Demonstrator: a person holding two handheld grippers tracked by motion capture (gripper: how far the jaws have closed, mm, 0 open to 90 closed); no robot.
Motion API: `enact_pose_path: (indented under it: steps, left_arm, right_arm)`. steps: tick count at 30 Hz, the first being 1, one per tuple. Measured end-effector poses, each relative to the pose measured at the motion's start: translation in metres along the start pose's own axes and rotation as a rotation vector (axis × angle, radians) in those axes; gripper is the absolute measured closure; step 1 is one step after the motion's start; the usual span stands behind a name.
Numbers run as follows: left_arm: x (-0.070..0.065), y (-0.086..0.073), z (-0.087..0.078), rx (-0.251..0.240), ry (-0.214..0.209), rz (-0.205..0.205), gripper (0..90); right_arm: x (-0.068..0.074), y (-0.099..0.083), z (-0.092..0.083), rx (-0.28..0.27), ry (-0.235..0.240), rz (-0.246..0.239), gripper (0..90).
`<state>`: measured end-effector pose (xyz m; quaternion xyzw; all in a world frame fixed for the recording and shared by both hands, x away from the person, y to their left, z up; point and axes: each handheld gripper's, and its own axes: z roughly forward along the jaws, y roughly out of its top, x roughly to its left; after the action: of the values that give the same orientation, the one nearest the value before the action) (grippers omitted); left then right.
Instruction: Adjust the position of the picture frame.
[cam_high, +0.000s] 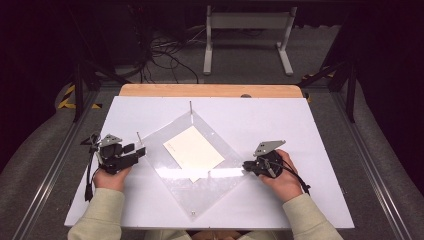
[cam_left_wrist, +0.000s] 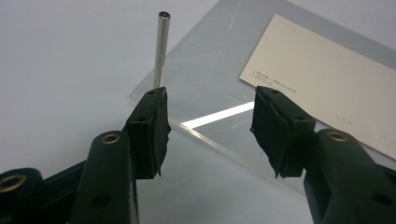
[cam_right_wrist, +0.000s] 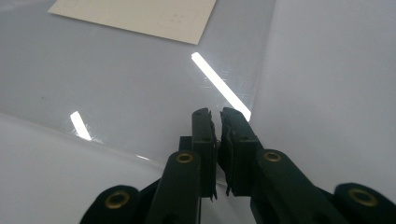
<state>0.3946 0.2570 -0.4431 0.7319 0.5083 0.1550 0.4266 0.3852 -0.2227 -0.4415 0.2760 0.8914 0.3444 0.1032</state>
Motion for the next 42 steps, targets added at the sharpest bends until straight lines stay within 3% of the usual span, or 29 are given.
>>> enact_pose_path:
  steps: [4,8,14,17,19,21,23,25,28,35,37,39,42]
  left_arm:
    - [0.003,0.0,0.001,-0.003,0.019,-0.013,46.7]
    - [0.004,0.003,0.007,-0.014,0.07,-0.005,46.9]
    - [0.004,0.013,0.024,-0.019,0.126,-0.003,46.7]
    - [0.004,0.018,0.032,0.001,0.174,0.024,53.3]
    - [0.005,0.022,0.036,-0.005,0.18,0.031,64.3]
    - [0.003,0.026,0.039,-0.001,0.159,0.069,81.0]
    - [-0.003,0.031,0.043,0.008,0.206,0.113,84.7]
    - [-0.003,0.036,0.046,-0.001,0.185,0.096,84.9]
    - [-0.012,0.046,0.055,-0.012,0.198,0.112,84.9]
    - [-0.032,0.069,0.072,-0.02,0.165,0.166,84.6]
    - [-0.038,0.075,0.079,-0.002,0.153,0.185,84.5]
    - [-0.046,0.079,0.086,-0.031,0.124,0.207,84.5]
    - [-0.057,0.086,0.097,0.001,0.113,0.237,84.7]
  right_arm:
    - [0.013,-0.003,-0.004,0.019,0.019,-0.011,83.5]
    - [0.024,-0.006,-0.007,0.027,0.036,-0.011,83.3]
    - [0.022,-0.007,-0.007,0.014,0.05,0.013,83.3]
    - [0.023,-0.008,-0.007,0.008,0.045,0.01,83.3]
    - [0.023,-0.009,-0.007,0.001,0.043,0.012,83.3]
    - [0.024,-0.01,-0.007,-0.005,0.041,0.009,83.3]
    - [0.024,-0.011,-0.007,-0.009,0.041,0.009,83.3]
    - [0.026,-0.012,-0.008,-0.006,0.043,0.006,83.4]
    - [0.032,-0.014,-0.012,0.01,0.043,-0.002,83.4]
    - [0.045,-0.027,-0.023,0.016,0.065,0.003,83.4]
    - [0.049,-0.031,-0.027,0.019,0.078,0.007,83.4]
    - [0.055,-0.036,-0.031,0.023,0.092,0.004,83.5]
    - [0.063,-0.042,-0.037,0.026,0.103,0.0,83.4]
